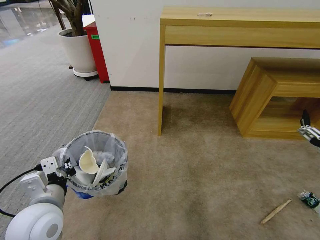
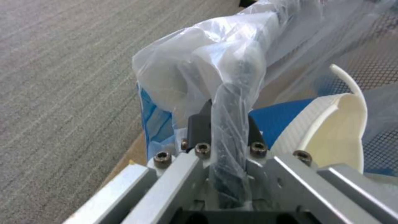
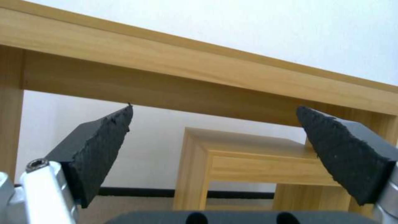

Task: Pick up the trash bin and place the garbage on the floor into it.

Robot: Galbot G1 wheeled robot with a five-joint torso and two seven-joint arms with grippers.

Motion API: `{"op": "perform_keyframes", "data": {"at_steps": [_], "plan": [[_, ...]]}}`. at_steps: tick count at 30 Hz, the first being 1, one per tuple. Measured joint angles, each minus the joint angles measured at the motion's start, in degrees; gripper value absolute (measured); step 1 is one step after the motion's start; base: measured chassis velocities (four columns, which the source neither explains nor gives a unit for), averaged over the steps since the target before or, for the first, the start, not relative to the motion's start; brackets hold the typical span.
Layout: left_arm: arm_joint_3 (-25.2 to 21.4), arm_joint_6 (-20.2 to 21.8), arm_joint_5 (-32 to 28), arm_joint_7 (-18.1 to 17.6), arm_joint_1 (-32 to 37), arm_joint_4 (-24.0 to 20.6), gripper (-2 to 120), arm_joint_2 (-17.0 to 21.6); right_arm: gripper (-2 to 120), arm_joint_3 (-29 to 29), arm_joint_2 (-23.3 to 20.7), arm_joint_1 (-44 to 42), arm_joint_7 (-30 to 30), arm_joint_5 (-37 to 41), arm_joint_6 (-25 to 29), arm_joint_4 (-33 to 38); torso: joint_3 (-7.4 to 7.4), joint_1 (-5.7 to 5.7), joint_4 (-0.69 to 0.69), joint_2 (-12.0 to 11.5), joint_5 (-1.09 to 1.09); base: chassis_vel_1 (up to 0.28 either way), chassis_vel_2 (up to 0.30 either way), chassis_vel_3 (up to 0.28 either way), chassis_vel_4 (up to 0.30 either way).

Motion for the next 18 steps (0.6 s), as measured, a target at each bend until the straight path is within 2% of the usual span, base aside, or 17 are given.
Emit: {"op": "perform_keyframes", "data": {"at_steps": [18], "plan": [[-0.1, -0.9, 0.4, 1.6, 0.8, -0.4, 1, 0.3, 100, -1.3, 2.1, 0.0, -1.1, -1.1, 1.0, 0.2, 0.0, 0.0, 0.0, 0.0, 0.0, -0.004, -0.006, -0.005, -0.003]]}}
